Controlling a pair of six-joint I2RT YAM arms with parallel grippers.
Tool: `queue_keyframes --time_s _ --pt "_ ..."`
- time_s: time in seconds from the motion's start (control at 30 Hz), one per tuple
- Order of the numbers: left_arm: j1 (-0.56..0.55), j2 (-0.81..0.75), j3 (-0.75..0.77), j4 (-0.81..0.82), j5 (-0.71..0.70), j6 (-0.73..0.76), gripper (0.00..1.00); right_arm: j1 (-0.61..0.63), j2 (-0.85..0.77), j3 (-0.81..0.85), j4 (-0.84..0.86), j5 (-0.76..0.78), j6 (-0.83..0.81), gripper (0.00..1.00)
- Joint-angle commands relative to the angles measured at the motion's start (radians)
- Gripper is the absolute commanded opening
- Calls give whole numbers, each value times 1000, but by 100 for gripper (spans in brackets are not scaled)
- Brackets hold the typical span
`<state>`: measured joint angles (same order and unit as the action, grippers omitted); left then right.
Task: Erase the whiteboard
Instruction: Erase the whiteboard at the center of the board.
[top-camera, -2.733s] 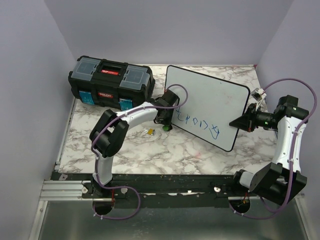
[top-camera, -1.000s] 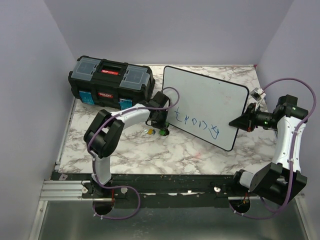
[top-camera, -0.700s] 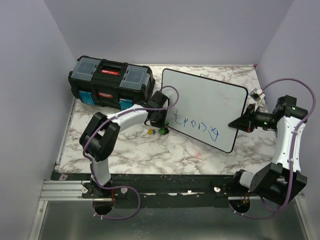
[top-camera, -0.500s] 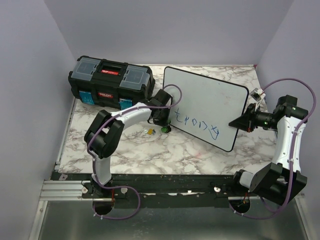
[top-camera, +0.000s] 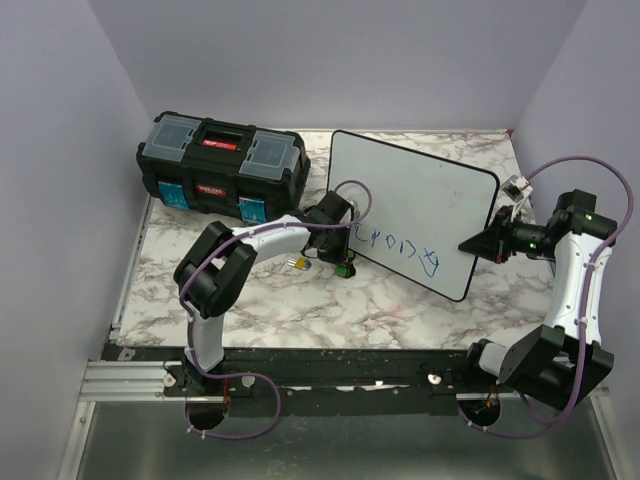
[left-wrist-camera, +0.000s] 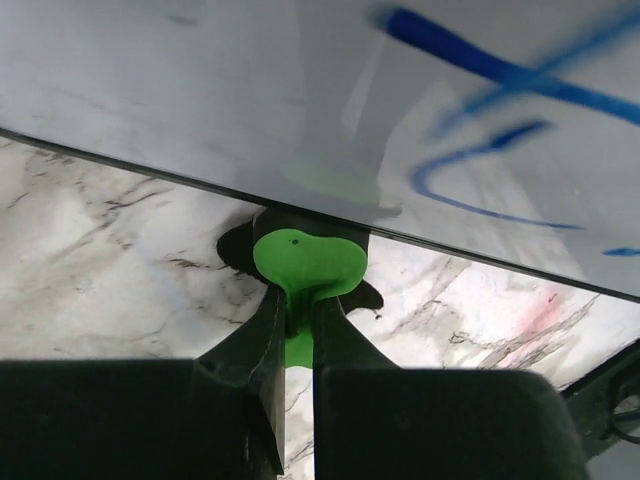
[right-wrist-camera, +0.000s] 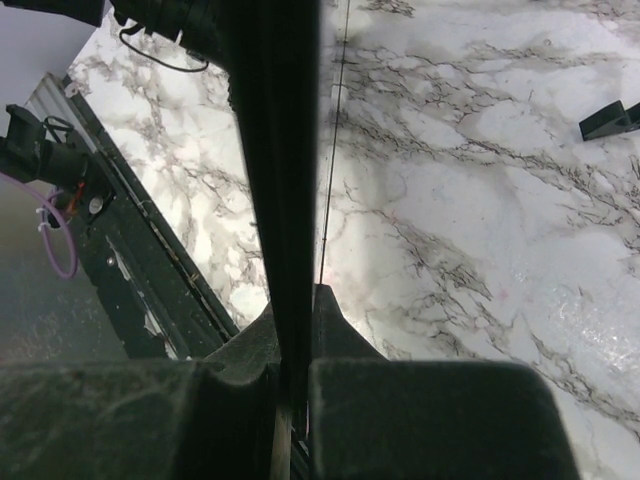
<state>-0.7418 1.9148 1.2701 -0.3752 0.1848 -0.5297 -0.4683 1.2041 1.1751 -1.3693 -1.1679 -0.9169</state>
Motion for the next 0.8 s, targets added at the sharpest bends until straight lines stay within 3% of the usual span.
queue_keyframes --time_s 0.0,0.13,0.57,0.77 --pt "95 -33 -59 102 14 -11 0 17 -24 11 -50 -173 -2 1" --pt "142 -83 -100 133 15 12 0 17 -24 11 -50 -173 -2 1" --pt "144 -309 -344 248 72 54 0 17 -25 -2 -14 -159 25 1" --pt "108 -298 -334 393 92 40 0 17 -20 -3 -14 -158 23 1"
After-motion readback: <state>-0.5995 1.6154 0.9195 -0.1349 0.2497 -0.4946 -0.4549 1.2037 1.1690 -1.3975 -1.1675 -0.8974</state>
